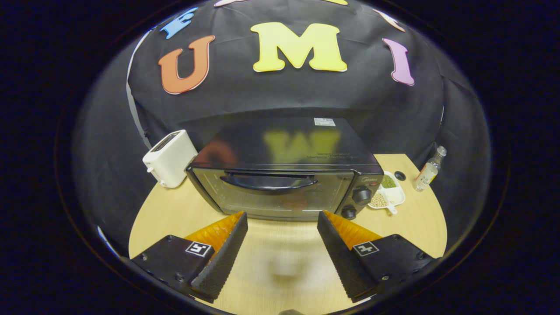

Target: Open the toaster oven, put the food inside, and close the toaster oven door.

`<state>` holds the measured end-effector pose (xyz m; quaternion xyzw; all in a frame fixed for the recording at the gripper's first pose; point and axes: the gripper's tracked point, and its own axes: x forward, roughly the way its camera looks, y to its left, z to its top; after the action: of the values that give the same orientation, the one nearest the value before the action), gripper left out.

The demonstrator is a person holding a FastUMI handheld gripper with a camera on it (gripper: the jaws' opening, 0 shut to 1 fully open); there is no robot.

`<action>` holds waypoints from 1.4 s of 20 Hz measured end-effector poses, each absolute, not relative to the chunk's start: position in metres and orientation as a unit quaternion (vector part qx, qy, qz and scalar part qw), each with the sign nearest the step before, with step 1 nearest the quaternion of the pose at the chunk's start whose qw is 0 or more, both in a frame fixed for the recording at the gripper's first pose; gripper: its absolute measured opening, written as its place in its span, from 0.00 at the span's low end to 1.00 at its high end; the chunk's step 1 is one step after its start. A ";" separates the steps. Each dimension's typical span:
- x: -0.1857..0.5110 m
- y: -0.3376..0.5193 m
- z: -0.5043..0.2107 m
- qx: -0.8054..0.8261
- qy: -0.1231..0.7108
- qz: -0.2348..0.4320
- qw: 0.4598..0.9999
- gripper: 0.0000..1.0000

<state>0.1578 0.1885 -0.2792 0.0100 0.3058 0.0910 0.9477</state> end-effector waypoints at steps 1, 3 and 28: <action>0.155 0.185 -0.280 0.011 0.306 0.089 0.948 1.00; 0.151 0.177 -0.279 0.015 0.304 0.084 0.949 1.00; 0.020 -0.096 0.012 -0.014 0.012 0.016 1.000 1.00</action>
<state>0.0201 -0.0961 0.0122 -0.0139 0.0124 0.0160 0.9997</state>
